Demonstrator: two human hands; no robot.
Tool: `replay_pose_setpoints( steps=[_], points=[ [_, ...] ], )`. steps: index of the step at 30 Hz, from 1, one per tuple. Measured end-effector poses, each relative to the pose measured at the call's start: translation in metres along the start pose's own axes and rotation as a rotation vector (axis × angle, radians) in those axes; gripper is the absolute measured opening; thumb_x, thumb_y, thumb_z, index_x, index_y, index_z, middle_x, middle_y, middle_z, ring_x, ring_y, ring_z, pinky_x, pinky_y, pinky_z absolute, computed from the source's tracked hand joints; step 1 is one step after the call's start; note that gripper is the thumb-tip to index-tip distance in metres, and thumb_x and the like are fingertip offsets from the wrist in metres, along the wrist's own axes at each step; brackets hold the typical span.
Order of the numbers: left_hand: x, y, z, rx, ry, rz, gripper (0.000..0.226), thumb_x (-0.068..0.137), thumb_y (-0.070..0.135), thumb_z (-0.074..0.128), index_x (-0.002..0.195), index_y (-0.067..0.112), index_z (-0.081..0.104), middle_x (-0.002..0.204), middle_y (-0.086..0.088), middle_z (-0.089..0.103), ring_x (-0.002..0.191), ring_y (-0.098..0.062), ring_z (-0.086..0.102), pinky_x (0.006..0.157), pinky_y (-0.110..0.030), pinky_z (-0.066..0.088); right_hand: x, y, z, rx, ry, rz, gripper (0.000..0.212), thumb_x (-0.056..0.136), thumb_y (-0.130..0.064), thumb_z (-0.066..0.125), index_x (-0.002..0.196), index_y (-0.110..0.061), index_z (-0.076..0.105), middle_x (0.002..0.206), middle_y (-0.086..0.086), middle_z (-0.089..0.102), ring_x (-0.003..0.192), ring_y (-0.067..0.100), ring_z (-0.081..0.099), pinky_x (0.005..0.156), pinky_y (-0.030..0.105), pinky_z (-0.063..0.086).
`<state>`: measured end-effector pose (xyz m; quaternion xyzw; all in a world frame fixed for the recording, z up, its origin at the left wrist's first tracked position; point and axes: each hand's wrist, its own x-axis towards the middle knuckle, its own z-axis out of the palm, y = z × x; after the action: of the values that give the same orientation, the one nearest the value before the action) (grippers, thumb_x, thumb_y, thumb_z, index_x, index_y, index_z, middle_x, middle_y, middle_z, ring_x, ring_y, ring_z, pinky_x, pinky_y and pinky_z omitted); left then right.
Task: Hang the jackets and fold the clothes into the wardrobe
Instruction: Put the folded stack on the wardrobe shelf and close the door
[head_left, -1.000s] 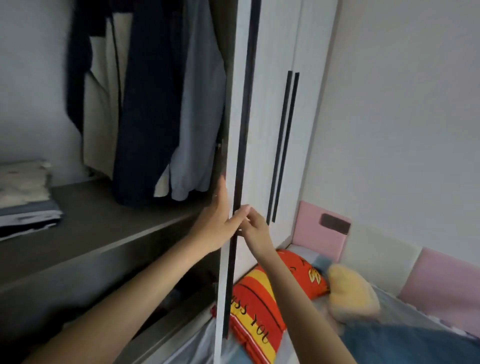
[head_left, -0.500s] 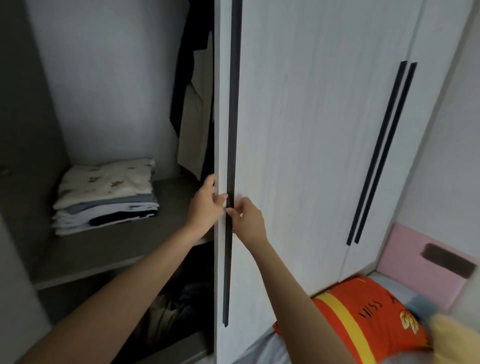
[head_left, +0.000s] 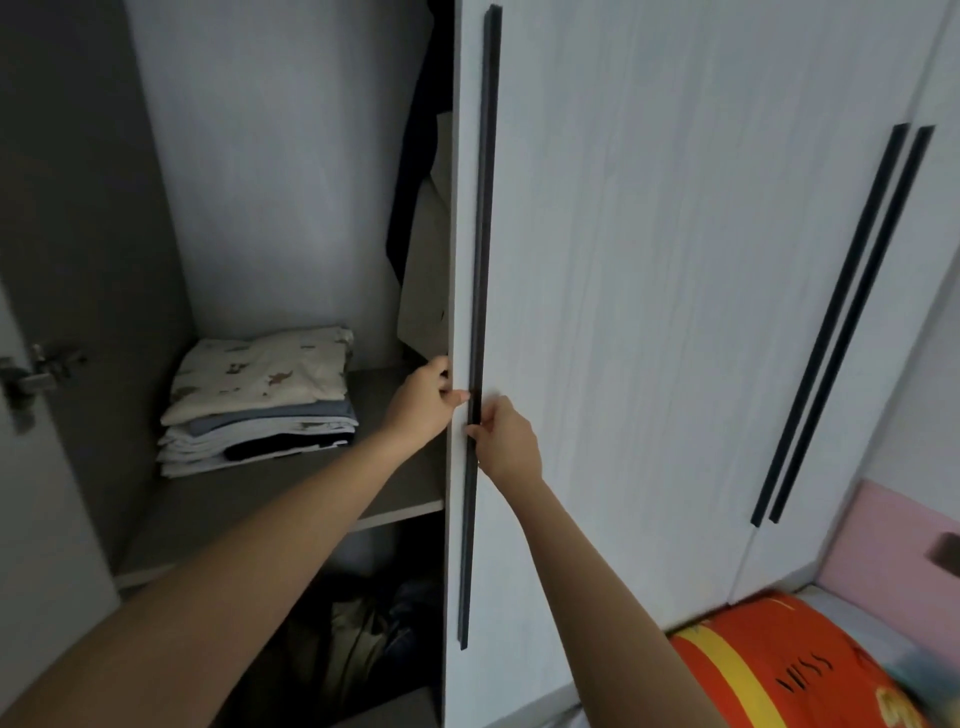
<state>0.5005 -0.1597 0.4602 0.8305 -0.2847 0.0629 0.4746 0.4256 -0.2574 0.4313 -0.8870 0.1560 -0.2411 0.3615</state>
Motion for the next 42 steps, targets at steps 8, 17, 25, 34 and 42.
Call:
replay_pose_setpoints(
  steps=[8,17,25,34,42],
  points=[
    [0.018,-0.017,0.005,-0.007,0.025,-0.013,0.036,0.088,0.018,0.065,0.122,0.015,0.055,0.119,-0.011,0.065,0.111,-0.023,0.060,0.098,-0.046,0.046,0.014,0.004,0.006,-0.001,-0.003,-0.028,0.016,0.095,-0.020,0.053,0.088,-0.016,0.040,0.071,-0.008,0.044,0.062,0.011,0.044,0.050,0.020,0.029],
    [0.001,0.010,0.002,0.344,0.096,-0.106,0.035,0.094,0.027,0.057,0.128,0.019,0.054,0.116,-0.006,0.065,0.107,-0.027,0.059,0.093,-0.039,0.045,-0.007,-0.012,-0.001,-0.369,-0.071,0.071,0.020,0.099,-0.025,0.043,0.101,-0.013,0.059,0.092,0.002,0.061,0.074,0.018,0.050,0.057,0.024,0.034],
    [-0.149,0.036,-0.058,-0.033,0.052,0.062,0.033,0.097,0.019,0.050,0.129,0.020,0.058,0.133,0.001,0.056,0.123,-0.013,0.050,0.093,-0.020,0.037,-0.112,0.009,-0.019,-0.130,-0.133,-0.061,0.025,0.095,-0.010,0.048,0.099,-0.019,0.071,0.100,-0.007,0.069,0.091,0.017,0.066,0.081,0.029,0.051],
    [-0.372,0.044,-0.161,0.285,0.080,0.460,0.029,0.091,0.011,0.051,0.115,0.016,0.066,0.116,0.000,0.064,0.103,-0.015,0.057,0.088,-0.030,0.045,-0.298,-0.112,0.054,0.020,-0.282,-0.157,0.024,0.092,0.002,0.048,0.086,-0.015,0.065,0.080,0.005,0.061,0.079,0.013,0.060,0.076,0.031,0.049],
    [-0.451,0.010,-0.270,0.667,0.446,0.975,0.029,0.085,0.002,0.046,0.089,0.006,0.074,0.117,-0.010,0.066,0.118,-0.025,0.053,0.104,-0.045,0.038,-0.398,-0.167,0.083,0.501,-0.478,-0.282,0.027,0.098,-0.022,0.051,0.124,-0.014,0.054,0.122,-0.006,0.058,0.114,0.000,0.055,0.098,0.021,0.044]
  ],
)
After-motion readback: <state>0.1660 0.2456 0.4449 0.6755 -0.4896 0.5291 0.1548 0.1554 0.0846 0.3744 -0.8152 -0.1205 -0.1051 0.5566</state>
